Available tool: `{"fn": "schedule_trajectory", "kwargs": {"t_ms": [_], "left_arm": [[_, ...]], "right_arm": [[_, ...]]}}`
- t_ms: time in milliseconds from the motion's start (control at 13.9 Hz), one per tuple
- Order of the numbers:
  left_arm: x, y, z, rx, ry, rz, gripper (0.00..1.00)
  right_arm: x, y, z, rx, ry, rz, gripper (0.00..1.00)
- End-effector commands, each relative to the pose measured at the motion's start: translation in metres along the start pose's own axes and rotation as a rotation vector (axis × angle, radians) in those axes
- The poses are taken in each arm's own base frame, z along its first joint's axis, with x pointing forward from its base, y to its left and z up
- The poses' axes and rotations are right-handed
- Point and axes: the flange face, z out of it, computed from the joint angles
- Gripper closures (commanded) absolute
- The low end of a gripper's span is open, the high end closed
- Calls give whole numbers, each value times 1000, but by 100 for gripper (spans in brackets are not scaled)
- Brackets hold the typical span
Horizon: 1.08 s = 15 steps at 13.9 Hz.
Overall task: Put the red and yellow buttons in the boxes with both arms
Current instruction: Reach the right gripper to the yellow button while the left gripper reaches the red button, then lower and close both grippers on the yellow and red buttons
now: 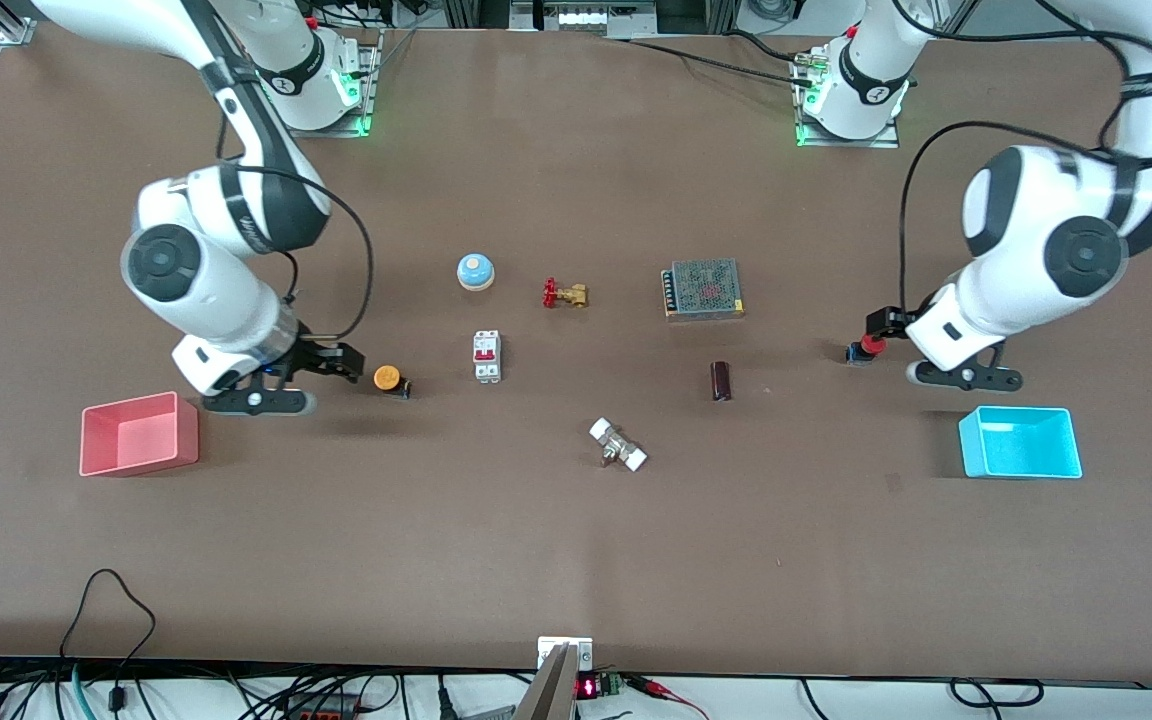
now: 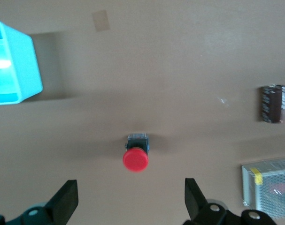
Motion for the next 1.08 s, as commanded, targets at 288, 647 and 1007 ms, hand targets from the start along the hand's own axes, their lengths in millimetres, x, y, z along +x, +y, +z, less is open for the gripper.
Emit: {"fn": "schedule_trajectory", "kwargs": {"t_ms": [288, 647, 1007], "left_arm": [[-41, -7, 77, 12, 121, -9, 0], [-40, -14, 101, 11, 119, -22, 6], [-41, -12, 115, 10, 103, -41, 33]], "right_arm": [[-1, -31, 42, 21, 33, 15, 0], [-4, -38, 73, 20, 13, -1, 0], [-12, -40, 92, -5, -13, -26, 0]]}}
